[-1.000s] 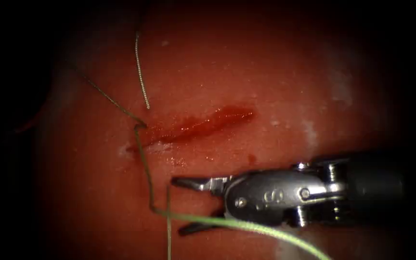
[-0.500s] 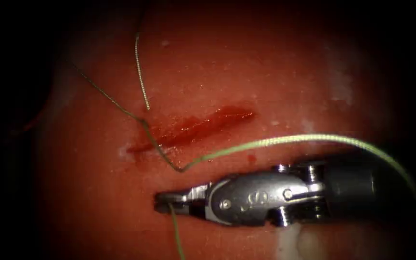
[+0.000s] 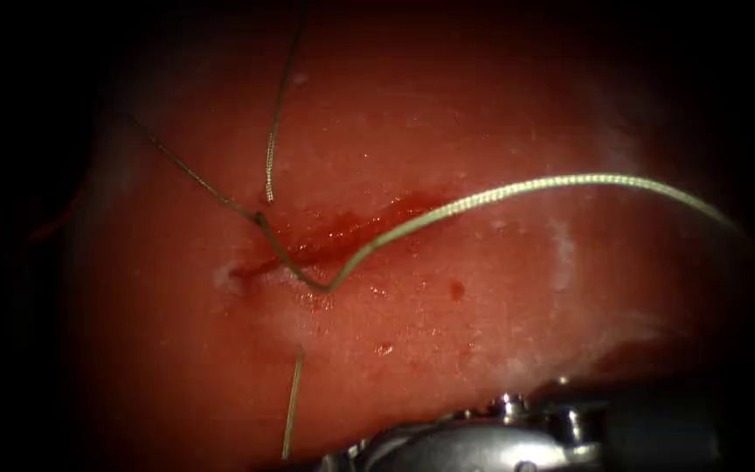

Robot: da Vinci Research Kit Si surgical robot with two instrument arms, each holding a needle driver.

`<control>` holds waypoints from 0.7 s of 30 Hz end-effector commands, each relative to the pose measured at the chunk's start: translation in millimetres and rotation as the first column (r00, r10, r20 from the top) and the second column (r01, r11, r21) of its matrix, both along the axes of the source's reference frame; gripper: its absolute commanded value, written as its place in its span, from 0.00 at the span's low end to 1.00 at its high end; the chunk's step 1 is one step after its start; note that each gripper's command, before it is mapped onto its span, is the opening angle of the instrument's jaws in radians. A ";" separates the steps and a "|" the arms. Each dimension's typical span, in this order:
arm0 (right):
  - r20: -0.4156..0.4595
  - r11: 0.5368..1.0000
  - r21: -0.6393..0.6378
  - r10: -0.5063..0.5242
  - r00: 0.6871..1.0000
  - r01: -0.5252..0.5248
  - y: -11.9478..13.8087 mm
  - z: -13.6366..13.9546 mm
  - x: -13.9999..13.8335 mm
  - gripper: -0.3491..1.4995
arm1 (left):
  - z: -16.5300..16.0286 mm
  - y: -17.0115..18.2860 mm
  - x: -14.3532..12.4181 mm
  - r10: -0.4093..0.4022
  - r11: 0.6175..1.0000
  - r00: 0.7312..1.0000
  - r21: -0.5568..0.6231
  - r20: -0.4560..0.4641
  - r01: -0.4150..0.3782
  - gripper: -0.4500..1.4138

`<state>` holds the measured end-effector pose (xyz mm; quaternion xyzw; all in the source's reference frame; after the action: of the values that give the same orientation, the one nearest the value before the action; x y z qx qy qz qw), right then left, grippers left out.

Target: Wound Closure

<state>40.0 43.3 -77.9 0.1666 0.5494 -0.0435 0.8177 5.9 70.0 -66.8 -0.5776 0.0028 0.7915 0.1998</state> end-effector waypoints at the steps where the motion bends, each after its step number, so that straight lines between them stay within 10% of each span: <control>1: 0.002 1.000 0.000 -0.007 1.000 0.007 -0.4 0.1 0.4 0.00 | 0.6 -0.4 -0.6 0.001 1.000 1.000 0.002 0.001 -0.002 0.05; 12: -0.033 0.993 0.017 -0.115 0.993 0.116 -1.9 -1.8 0.2 0.00 | 0.5 -0.4 -0.5 0.001 1.000 1.000 0.002 0.001 -0.001 0.05; 14: -0.025 0.998 -0.001 -0.064 0.998 0.064 -0.7 -2.2 -0.1 0.41 | 0.5 -0.4 -0.5 0.001 1.000 1.000 0.002 0.001 -0.001 0.05; 17: -0.012 0.999 -0.024 0.038 0.999 -0.038 1.3 -2.0 -1.5 0.72 | 0.5 -0.5 -0.5 0.004 1.000 1.000 0.003 0.003 -0.004 0.05; 21: 0.033 0.976 -0.055 0.211 0.977 -0.209 4.7 -1.0 -3.5 0.86 | 0.5 -0.5 -0.6 0.006 1.000 1.000 0.003 0.005 -0.006 0.05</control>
<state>36.0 47.8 -79.4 0.0877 0.5465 0.0347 0.8322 5.9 69.9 -66.9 -0.5787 0.0012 0.7910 0.1986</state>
